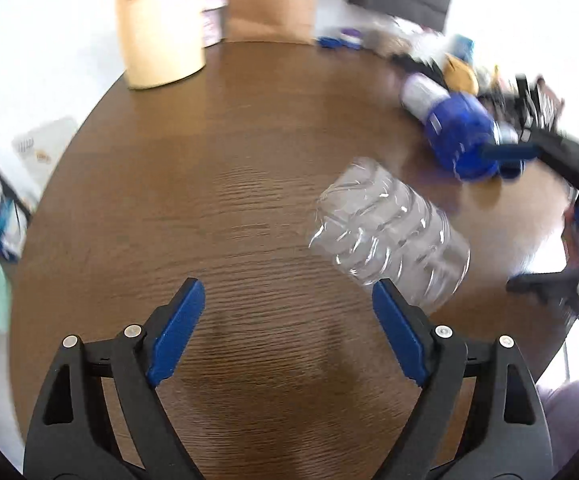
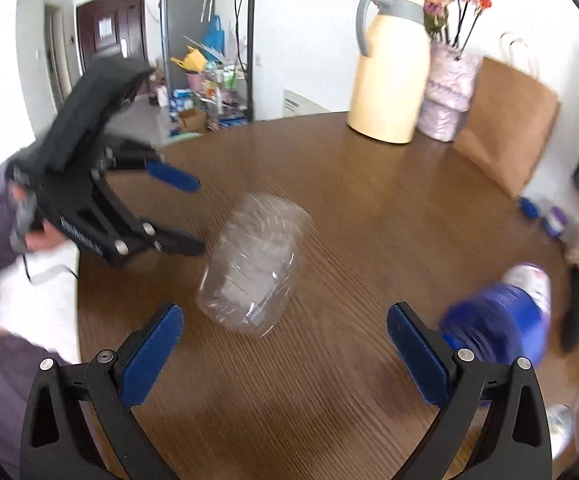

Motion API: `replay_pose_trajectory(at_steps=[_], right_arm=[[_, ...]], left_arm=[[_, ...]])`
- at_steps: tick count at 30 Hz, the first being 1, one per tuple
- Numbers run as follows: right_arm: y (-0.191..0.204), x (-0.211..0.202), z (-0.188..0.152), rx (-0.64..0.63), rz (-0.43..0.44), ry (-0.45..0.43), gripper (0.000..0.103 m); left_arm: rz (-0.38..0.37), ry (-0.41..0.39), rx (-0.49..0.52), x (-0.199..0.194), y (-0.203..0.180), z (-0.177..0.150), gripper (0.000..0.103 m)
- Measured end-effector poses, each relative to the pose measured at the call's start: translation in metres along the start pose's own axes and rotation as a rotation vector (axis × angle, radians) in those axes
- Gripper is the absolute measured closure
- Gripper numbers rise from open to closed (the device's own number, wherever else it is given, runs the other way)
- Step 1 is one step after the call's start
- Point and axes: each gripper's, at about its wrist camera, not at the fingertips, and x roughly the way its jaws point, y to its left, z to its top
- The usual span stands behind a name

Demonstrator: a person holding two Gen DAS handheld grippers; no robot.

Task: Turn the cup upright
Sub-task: 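Grasp the cup upright with the right gripper while the left gripper releases it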

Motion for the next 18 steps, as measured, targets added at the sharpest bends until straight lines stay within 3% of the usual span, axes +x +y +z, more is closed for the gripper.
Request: replay_pose_trajectory(at_steps=[3,5,9,13,18], right_arm=[[-0.009,0.017,0.010,0.131,0.134,0.013,0.000],[-0.017,0.025,0.008,0.246,0.230,-0.001,0.001],[-0.042,0.028,-0.011,0.495,0.357,-0.048,0.002],[-0.045,0.024,-0.018,0.556,0.355,-0.079,0.002],[-0.047,0.014,-0.026,0.570,0.334,-0.094,0.002]], left_arm=[[-0.113,-0.028,-0.130,0.002,0.008,0.000,0.020],[-0.247,-0.047,-0.210,0.004,0.011,0.003,0.023],[-0.319,-0.040,-0.245,0.008,0.007,0.010,0.023],[-0.349,-0.010,-0.211,0.015,0.000,0.019,0.024],[-0.366,0.047,-0.274,0.028,-0.002,0.033,0.023]])
